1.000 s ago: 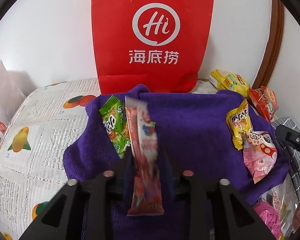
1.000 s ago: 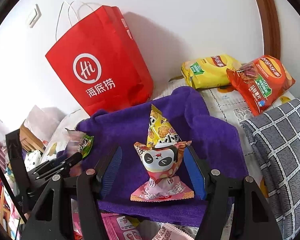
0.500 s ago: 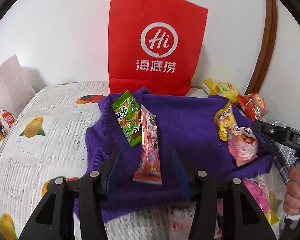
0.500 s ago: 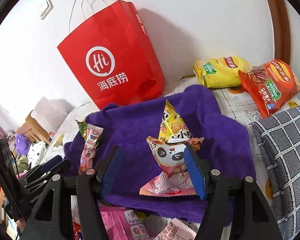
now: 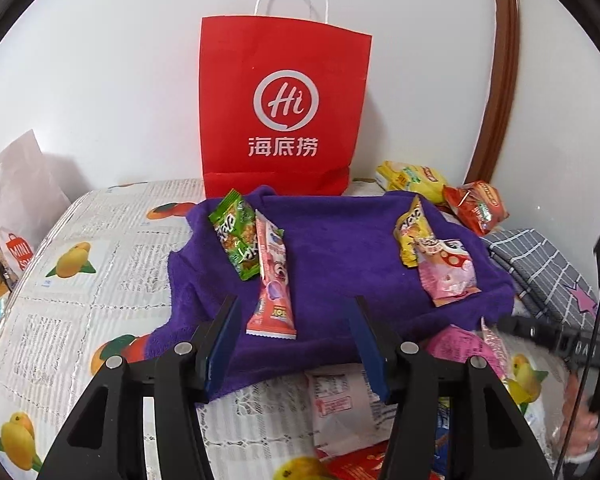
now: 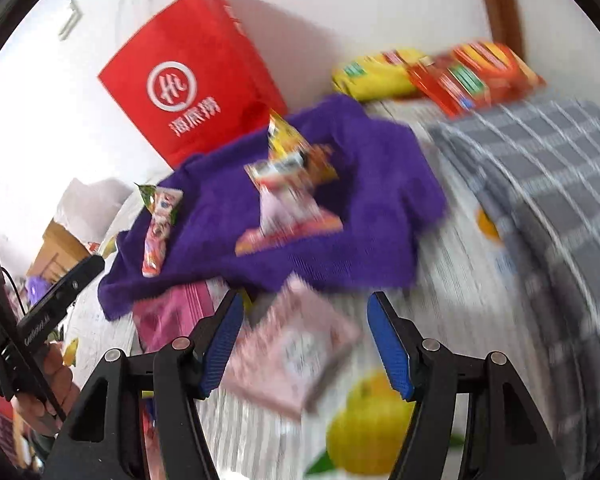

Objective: Organize snacks
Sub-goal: 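Grasp the pink rectangular packet with the right tool while the left tool reaches the white packet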

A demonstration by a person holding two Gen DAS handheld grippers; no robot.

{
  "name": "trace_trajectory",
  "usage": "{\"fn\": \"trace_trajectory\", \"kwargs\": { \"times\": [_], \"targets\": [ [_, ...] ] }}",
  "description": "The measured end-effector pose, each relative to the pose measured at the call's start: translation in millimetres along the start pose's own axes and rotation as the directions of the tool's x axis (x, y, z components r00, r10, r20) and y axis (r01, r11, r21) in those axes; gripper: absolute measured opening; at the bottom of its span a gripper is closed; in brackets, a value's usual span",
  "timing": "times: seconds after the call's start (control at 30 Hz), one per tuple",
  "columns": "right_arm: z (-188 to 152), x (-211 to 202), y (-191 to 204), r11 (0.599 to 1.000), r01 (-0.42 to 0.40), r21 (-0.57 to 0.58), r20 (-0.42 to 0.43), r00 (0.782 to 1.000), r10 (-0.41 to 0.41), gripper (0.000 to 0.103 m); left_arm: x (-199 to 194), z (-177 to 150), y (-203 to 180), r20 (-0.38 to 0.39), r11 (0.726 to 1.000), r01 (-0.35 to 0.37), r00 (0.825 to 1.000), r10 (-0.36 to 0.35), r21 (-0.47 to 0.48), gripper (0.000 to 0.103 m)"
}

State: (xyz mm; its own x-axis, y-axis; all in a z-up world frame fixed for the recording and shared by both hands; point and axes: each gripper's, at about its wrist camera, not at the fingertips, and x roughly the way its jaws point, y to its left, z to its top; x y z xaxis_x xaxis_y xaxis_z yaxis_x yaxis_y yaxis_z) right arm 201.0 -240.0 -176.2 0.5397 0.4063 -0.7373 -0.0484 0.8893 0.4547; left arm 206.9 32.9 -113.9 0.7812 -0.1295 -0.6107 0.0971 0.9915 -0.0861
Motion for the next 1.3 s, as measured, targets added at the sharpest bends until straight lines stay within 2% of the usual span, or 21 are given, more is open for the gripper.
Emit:
{"fn": "trace_trajectory", "kwargs": {
  "times": [0.13, 0.23, 0.3, 0.37, 0.43, 0.5, 0.6, 0.83, 0.9, 1.0, 1.1, 1.23, 1.3],
  "targets": [
    [-14.7, -1.7, 5.2, 0.998, -0.034, 0.046, -0.038, 0.999, 0.036, 0.065, -4.0, -0.2, 2.1, 0.002, 1.000, 0.016, 1.000, -0.016, -0.026, 0.053],
    [-15.3, 6.5, 11.3, 0.998, 0.023, 0.060, -0.040, 0.999, -0.021, 0.064, -2.7, 0.0, 8.4, -0.014, 0.995, 0.065, 0.998, -0.066, -0.074, 0.053],
    [-14.1, 11.8, 12.8, 0.995, 0.066, 0.072, -0.036, 0.997, -0.064, 0.063, -1.2, -0.7, 10.0, -0.019, 0.995, 0.063, 0.998, -0.065, -0.083, 0.053],
    [-13.1, 15.1, 17.9, 0.991, 0.125, 0.052, -0.032, 0.992, -0.123, 0.058, 0.3, -0.8, 11.2, -0.021, 0.997, 0.032, 0.999, -0.034, -0.073, 0.053],
    [-14.6, 15.9, 24.8, 0.980, 0.197, -0.018, -0.042, 0.979, -0.198, 0.043, 0.7, -0.6, 14.1, -0.016, 0.997, 0.012, 1.000, -0.013, -0.073, 0.053],
    [-19.0, 13.4, 27.0, 0.971, 0.229, -0.066, -0.045, 0.972, -0.232, 0.040, 0.7, 0.1, 18.2, -0.020, 0.996, 0.018, 1.000, -0.020, -0.089, 0.053],
    [-21.8, 6.7, 21.7, 0.969, 0.237, -0.066, -0.045, 0.970, -0.240, 0.040, -1.8, 1.2, 21.3, -0.018, 0.993, 0.040, 0.999, -0.042, -0.112, 0.053],
    [-15.5, 16.0, 23.4, 0.962, 0.262, -0.080, -0.021, 0.964, -0.265, 0.060, -7.1, 1.1, 11.7, -0.007, 0.996, 0.055, 0.998, -0.056, -0.072, 0.053],
    [-15.0, 22.4, 27.4, 0.946, 0.304, -0.112, 0.005, 0.952, -0.305, 0.061, -4.6, 0.2, 10.3, -0.021, 0.996, 0.057, 0.998, -0.059, -0.065, 0.053],
    [-16.9, 28.4, 32.1, 0.920, 0.362, -0.150, 0.042, 0.932, -0.360, 0.059, -0.6, -0.8, 11.9, -0.046, 0.994, 0.073, 0.996, -0.077, -0.075, 0.053],
    [-20.4, 23.3, 28.4, 0.908, 0.383, -0.172, 0.060, 0.924, -0.378, 0.045, 4.4, -2.6, 14.1, -0.084, 0.989, 0.111, 0.989, -0.119, -0.097, 0.053],
    [-26.2, 12.9, 20.2, 0.897, 0.399, -0.190, 0.067, 0.917, -0.394, 0.044, 10.9, -7.6, 12.5, -0.151, 0.978, 0.170, 0.971, -0.187, -0.123, 0.053],
    [-29.6, 8.6, 16.8, 0.895, 0.402, -0.191, 0.074, 0.916, -0.396, 0.043, 13.0, -9.7, 5.8, -0.185, 0.978, 0.187, 0.962, -0.202, -0.094, 0.057]
  ]
}}
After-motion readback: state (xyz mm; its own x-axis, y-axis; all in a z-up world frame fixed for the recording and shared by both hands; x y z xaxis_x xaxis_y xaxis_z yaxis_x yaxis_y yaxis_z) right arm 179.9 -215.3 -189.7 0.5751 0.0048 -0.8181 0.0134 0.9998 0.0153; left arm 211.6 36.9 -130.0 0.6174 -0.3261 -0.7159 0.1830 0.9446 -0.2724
